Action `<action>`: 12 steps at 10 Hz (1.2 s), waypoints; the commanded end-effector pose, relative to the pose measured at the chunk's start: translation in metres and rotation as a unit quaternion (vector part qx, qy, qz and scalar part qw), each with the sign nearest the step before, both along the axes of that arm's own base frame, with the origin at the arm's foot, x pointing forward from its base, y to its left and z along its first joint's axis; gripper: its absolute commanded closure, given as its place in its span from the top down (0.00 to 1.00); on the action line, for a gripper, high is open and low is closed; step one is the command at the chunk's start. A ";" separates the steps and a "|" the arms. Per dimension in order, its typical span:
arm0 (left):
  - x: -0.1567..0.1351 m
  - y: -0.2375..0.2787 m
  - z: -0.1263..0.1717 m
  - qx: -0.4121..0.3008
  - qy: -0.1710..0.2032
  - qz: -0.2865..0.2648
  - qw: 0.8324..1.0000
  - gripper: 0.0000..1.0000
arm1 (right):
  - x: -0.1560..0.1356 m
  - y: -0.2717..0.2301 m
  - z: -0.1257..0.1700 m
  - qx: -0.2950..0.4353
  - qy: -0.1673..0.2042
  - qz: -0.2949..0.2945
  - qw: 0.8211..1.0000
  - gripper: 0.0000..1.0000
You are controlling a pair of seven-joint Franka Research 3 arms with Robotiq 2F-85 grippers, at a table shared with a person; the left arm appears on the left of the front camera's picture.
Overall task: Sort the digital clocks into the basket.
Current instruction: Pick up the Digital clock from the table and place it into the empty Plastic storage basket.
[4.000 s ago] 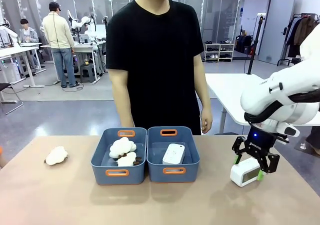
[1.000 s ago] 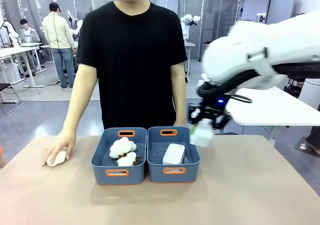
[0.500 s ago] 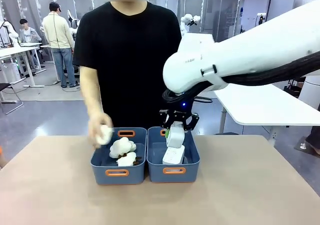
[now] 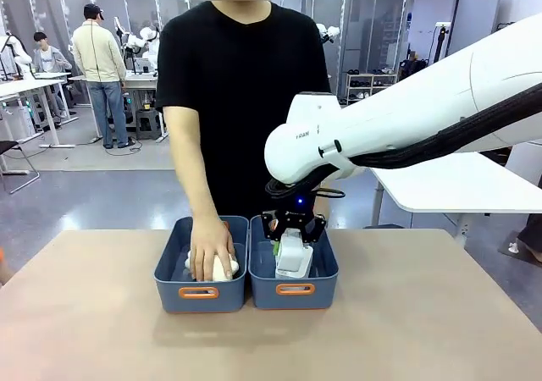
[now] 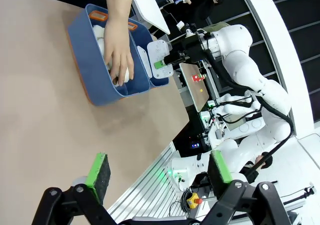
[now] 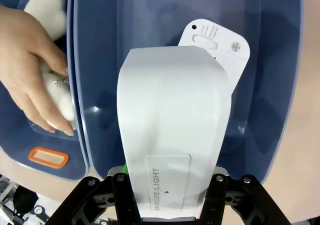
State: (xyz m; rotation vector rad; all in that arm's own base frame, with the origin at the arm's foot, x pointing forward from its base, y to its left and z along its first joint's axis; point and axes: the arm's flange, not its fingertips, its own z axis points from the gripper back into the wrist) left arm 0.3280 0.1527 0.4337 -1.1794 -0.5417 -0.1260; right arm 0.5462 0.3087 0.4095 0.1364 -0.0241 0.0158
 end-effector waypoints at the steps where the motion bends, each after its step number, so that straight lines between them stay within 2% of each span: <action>1: -0.003 -0.001 0.003 0.002 0.007 -0.001 1.000 1.00 | -0.001 -0.001 0.016 -0.016 -0.021 -0.011 1.000 0.00; 5: -0.003 -0.001 0.003 0.002 0.007 -0.001 1.000 1.00 | 0.000 -0.003 0.013 -0.024 -0.016 -0.012 1.000 0.00; 6: -0.003 -0.001 0.003 0.002 0.007 -0.001 1.000 1.00 | -0.001 -0.003 0.016 -0.020 -0.016 -0.011 1.000 0.74; 7: -0.003 -0.001 0.003 0.002 0.007 -0.001 1.000 1.00 | -0.002 -0.004 0.017 -0.021 -0.017 -0.010 1.000 0.80; 8: -0.003 -0.001 0.003 0.002 0.007 -0.001 1.000 1.00 | -0.002 -0.006 0.019 -0.020 -0.019 -0.011 1.000 1.00; 12: -0.003 -0.001 0.003 0.002 0.007 -0.001 1.000 1.00 | -0.006 -0.013 0.020 -0.015 -0.014 -0.021 1.000 1.00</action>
